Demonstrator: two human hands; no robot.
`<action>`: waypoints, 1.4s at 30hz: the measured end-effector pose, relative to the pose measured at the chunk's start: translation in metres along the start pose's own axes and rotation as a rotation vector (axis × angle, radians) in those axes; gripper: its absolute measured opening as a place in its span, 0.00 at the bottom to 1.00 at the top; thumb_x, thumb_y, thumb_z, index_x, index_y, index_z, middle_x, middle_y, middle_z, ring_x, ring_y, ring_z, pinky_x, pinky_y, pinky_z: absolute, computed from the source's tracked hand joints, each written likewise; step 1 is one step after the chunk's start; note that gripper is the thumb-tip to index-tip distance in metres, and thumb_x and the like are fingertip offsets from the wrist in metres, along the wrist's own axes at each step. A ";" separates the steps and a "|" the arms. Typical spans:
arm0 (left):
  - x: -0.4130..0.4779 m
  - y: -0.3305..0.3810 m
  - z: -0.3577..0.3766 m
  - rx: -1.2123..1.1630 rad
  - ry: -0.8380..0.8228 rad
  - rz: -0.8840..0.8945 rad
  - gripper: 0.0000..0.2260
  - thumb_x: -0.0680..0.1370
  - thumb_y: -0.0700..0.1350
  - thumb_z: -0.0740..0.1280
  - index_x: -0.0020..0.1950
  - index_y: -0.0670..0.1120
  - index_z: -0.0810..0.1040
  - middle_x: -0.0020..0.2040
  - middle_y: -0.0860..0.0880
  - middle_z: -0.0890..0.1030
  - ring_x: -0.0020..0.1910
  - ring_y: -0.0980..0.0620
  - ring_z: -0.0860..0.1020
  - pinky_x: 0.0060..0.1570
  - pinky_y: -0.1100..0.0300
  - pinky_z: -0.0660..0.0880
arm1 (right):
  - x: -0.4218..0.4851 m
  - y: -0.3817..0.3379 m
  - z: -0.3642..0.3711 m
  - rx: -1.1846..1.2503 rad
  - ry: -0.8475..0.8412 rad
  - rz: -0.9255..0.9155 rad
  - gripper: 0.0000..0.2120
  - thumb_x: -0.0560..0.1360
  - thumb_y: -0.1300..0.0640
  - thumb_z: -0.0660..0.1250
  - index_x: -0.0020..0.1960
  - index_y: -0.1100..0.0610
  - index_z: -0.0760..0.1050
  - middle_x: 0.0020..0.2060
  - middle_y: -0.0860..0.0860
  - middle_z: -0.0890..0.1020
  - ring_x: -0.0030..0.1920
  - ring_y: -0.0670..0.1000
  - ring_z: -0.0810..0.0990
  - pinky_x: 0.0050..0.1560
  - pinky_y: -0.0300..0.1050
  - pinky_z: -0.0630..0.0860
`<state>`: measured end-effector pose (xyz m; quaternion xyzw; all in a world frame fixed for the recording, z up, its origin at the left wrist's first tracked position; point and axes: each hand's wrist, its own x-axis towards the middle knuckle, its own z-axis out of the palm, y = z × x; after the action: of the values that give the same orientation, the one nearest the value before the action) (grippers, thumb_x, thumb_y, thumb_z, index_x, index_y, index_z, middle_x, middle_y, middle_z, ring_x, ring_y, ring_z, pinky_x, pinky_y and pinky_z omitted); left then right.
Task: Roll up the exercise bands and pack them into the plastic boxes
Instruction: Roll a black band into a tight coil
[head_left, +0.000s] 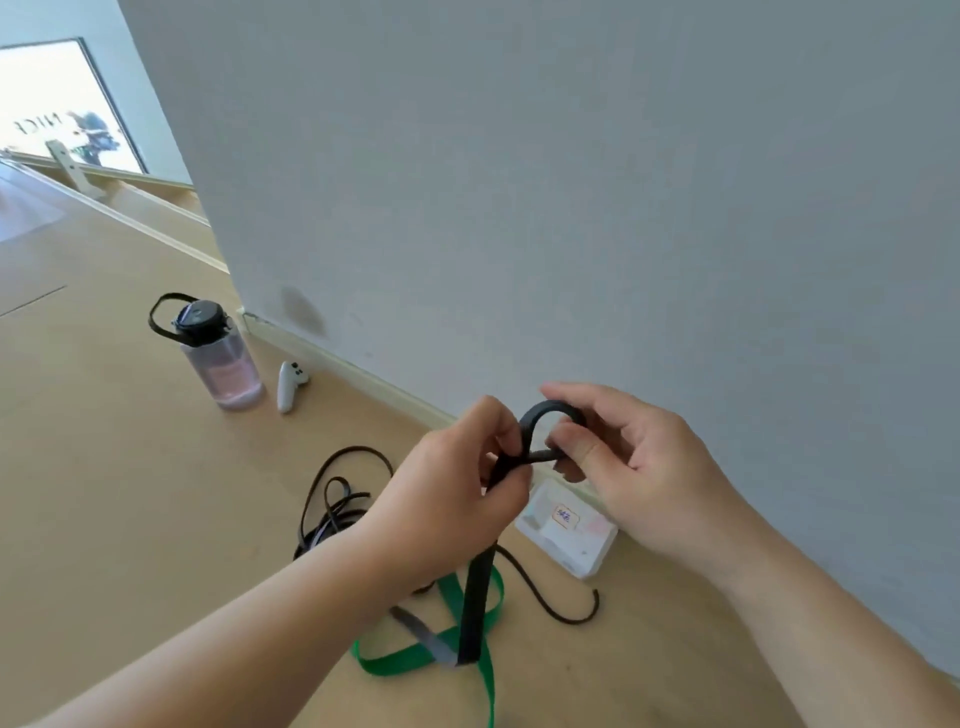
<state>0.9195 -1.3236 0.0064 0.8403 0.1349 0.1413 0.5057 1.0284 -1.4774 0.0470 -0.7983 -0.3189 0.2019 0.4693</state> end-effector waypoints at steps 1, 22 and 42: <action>0.000 -0.001 -0.003 0.002 -0.013 0.006 0.12 0.78 0.43 0.69 0.48 0.57 0.69 0.42 0.51 0.85 0.36 0.46 0.80 0.42 0.45 0.80 | -0.001 -0.001 -0.003 -0.025 -0.014 0.024 0.15 0.80 0.52 0.70 0.63 0.36 0.79 0.48 0.40 0.85 0.48 0.45 0.86 0.52 0.39 0.81; 0.004 -0.030 0.023 -0.109 -0.148 -0.054 0.10 0.77 0.44 0.72 0.51 0.53 0.72 0.44 0.53 0.81 0.46 0.49 0.80 0.54 0.45 0.79 | 0.009 0.012 -0.004 0.287 0.043 0.065 0.05 0.82 0.63 0.65 0.54 0.55 0.77 0.45 0.54 0.88 0.39 0.55 0.86 0.47 0.49 0.84; 0.007 -0.014 0.012 -0.080 -0.023 -0.029 0.10 0.76 0.41 0.75 0.51 0.53 0.77 0.46 0.56 0.87 0.45 0.50 0.86 0.50 0.45 0.82 | 0.007 0.036 -0.009 0.069 -0.130 0.025 0.17 0.69 0.57 0.80 0.55 0.43 0.85 0.44 0.38 0.88 0.45 0.40 0.86 0.50 0.30 0.77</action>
<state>0.9295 -1.3242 -0.0111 0.8188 0.1357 0.1296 0.5425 1.0506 -1.4903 0.0195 -0.7707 -0.3316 0.2703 0.4723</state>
